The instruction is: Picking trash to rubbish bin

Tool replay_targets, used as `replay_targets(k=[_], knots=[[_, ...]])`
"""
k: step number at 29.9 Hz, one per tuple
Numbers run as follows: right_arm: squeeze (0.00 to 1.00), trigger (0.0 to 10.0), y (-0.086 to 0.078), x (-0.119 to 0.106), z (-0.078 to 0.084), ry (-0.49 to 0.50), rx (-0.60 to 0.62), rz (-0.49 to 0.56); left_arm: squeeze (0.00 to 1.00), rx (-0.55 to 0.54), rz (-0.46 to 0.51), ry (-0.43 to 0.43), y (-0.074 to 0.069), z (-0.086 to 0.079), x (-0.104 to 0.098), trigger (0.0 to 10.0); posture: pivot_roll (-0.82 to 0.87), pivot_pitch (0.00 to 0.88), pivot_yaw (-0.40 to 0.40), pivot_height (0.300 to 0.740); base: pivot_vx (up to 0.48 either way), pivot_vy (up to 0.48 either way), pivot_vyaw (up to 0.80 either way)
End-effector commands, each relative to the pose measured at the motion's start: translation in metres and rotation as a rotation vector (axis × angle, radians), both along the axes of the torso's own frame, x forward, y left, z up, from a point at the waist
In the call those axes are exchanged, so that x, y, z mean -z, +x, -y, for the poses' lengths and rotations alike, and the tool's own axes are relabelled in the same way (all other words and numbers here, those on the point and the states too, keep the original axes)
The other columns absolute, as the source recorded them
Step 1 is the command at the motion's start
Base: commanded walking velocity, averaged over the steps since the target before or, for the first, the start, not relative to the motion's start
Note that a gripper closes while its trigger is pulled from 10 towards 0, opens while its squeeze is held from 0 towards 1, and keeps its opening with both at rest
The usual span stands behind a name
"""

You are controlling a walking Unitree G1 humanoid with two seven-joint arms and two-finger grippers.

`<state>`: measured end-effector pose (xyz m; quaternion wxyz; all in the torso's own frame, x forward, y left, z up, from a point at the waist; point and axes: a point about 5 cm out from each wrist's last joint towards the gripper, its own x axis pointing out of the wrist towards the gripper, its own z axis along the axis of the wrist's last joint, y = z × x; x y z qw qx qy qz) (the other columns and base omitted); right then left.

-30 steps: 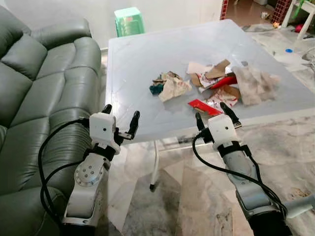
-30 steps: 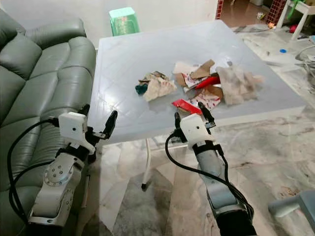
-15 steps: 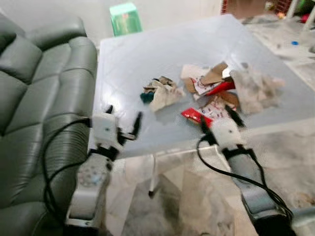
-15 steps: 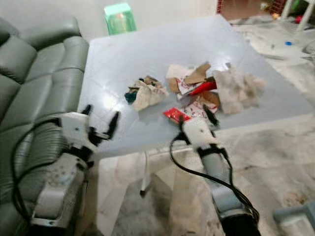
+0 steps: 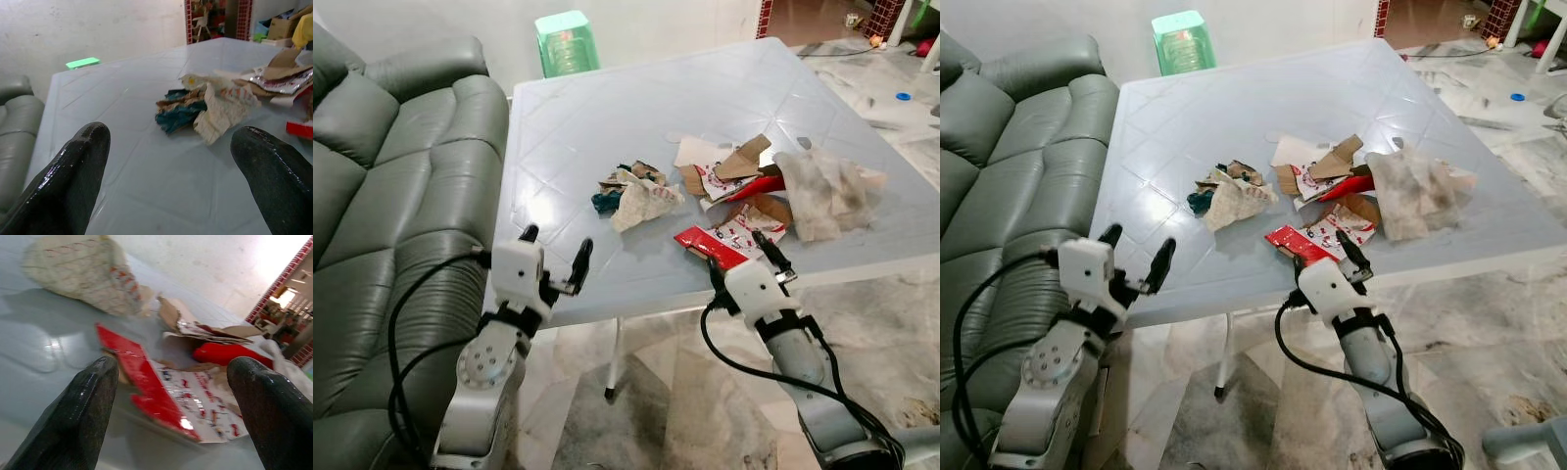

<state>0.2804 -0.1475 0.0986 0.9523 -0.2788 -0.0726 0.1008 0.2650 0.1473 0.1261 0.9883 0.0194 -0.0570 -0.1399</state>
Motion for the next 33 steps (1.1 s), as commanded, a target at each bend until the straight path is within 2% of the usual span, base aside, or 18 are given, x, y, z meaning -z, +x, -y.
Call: replay_targets(k=[1,9,14,20,21,22,23,24,33], knots=[[0.0,10.0,-0.001,0.006,-0.001,-0.022,-0.012,-0.023,0.0,0.013,0.007,0.01,-0.002,-0.002,-0.003,10.0,0.05,0.097,0.107,0.74,0.0,0.0,0.0],[0.0,10.0,0.013,0.013,0.002,-0.059,0.018,-0.041,0.0,0.022,0.005,0.01,-0.001,0.001,-0.004,10.0,0.07,0.094,0.107,0.74,0.0,0.0,0.0],[0.0,10.0,0.027,0.013,0.013,-0.101,0.068,-0.031,0.0,0.011,0.01,0.011,-0.001,-0.001,-0.005,10.0,0.07,0.096,0.103,0.74,0.0,0.0,0.0],[0.0,10.0,0.037,0.018,0.017,-0.111,0.091,-0.058,0.0,0.004,0.01,0.01,-0.001,-0.002,-0.005,10.0,0.08,0.098,0.102,0.74,0.0,0.0,0.0],[0.0,6.4,0.039,0.019,0.018,-0.106,0.1,-0.065,0.0,0.003,0.01,0.01,-0.001,-0.002,-0.005,10.0,0.08,0.099,0.101,0.74,0.0,0.0,0.0],[0.0,2.0,0.042,0.021,0.02,-0.092,0.121,-0.085,0.0,0.001,0.01,0.009,-0.001,-0.002,-0.005,10.0,0.08,0.099,0.101,0.74,0.0,0.0,0.0],[0.0,2.0,0.042,0.021,0.02,-0.092,0.121,-0.085,0.0,0.001,0.01,0.009,-0.001,-0.002,-0.005,10.0,0.08,0.099,0.101,0.74,0.0,0.0,0.0],[0.0,0.0,0.043,0.021,0.021,-0.086,0.13,-0.091,0.0,0.001,0.009,0.009,-0.001,-0.002,-0.005,10.0,0.08,0.101,0.101,0.74,0.0,0.0,0.0],[0.0,0.0,0.053,0.021,0.026,-0.071,0.159,-0.098,0.0,-0.007,0.011,0.007,-0.001,-0.003,-0.006,10.0,0.09,0.101,0.097,0.74,0.0,0.0,0.0]])
